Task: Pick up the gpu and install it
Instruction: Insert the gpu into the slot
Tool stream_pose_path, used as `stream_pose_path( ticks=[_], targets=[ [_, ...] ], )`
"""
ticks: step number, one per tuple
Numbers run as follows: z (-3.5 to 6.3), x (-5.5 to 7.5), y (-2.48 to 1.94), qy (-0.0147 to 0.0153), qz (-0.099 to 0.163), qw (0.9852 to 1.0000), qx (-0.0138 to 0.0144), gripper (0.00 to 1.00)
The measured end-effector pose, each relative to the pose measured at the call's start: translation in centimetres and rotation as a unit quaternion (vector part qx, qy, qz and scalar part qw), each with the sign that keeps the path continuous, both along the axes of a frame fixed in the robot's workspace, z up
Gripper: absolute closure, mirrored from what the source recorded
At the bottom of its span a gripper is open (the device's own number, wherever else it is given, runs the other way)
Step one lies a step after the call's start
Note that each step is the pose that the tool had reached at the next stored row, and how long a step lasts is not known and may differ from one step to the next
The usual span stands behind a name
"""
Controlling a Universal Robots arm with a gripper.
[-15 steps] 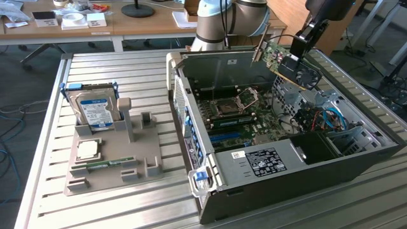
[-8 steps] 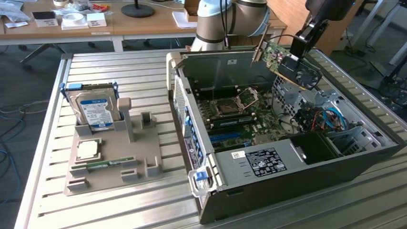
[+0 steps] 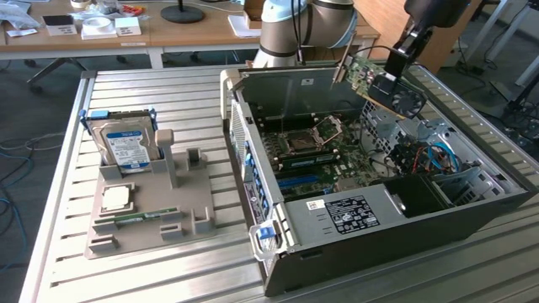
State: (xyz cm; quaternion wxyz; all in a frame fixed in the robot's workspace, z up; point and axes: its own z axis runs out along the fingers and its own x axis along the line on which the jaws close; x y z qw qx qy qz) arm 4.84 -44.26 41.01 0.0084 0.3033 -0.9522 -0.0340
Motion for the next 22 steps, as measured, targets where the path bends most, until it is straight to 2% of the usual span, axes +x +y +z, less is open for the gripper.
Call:
stream_pose_path(
  ticks=[3, 6, 9, 12, 15, 17, 18, 22],
  targets=[
    [-0.03, 0.0, 0.0, 0.0, 0.028, 0.9996, 0.0, 0.73],
    [-0.05, 0.0, 0.0, 0.0, 0.055, 0.9985, 0.0, 0.73],
    [-0.08, 0.0, 0.0, 0.0, 0.082, 0.9967, -0.0001, 0.73],
    [-0.11, 0.0, 0.0, 0.0, 0.109, 0.994, 0.0, 0.73],
    [-0.14, 0.0, 0.0, 0.0, 0.136, 0.9907, 0.0, 0.73],
    [-0.17, 0.0, 0.0, 0.0, 0.154, 0.988, 0.0, 0.73],
    [-0.18, 0.0, 0.0, 0.0, 0.171, 0.9852, -0.0001, 0.73],
    [-0.23, 0.0, 0.0, 0.0, 0.207, 0.9784, -0.0001, 0.73]
  ],
)
